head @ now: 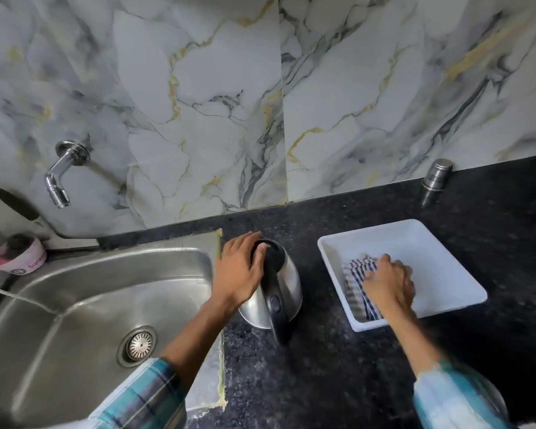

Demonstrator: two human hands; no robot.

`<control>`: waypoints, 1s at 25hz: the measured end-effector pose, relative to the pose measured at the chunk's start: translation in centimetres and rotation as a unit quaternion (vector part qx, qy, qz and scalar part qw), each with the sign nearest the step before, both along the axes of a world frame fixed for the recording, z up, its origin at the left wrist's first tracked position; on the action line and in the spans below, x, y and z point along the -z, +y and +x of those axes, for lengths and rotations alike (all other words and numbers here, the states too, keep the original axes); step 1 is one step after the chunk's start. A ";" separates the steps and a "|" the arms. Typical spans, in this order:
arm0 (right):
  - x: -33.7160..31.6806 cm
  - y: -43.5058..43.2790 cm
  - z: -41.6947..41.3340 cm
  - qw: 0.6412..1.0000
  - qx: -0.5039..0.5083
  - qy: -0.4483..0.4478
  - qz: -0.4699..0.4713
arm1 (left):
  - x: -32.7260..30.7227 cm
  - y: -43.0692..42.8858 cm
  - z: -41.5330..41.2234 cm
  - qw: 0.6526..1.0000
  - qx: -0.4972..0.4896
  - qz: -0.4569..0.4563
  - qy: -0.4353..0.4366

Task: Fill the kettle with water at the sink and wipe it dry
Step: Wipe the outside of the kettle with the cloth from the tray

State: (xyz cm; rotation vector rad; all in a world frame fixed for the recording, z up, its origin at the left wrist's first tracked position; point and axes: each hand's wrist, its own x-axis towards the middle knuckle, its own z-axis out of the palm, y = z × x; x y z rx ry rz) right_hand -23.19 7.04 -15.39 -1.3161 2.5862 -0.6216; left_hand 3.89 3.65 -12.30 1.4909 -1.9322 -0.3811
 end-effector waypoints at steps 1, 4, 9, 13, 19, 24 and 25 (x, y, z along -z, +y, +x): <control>1.1 -0.3 -3.1 0.997 0.032 -0.015 0.071 | 0.1 0.2 -1.5 1.000 0.003 0.017 -0.015; 5.0 -1.1 -8.1 0.967 0.036 -0.195 0.161 | 1.8 0.6 -5.2 0.993 -0.022 0.089 -0.070; 5.9 -0.8 -9.0 0.923 -0.027 -0.374 0.085 | 3.8 0.7 -7.1 0.981 -0.058 0.102 -0.154; 3.2 1.6 -5.6 0.942 -0.131 -0.302 -0.062 | 4.4 2.3 -7.8 0.983 -0.063 0.097 -0.146; 6.7 8.9 3.0 0.802 -0.355 -0.452 -0.162 | 4.6 4.6 -10.0 0.983 -0.112 0.095 -0.110; 9.4 5.3 1.5 0.752 -0.300 -0.542 -0.224 | 4.6 4.1 -11.3 0.982 -0.014 0.139 -0.128; 9.3 3.7 1.4 0.737 -0.293 -0.573 -0.205 | 4.4 3.9 -11.1 0.982 -0.005 0.142 -0.127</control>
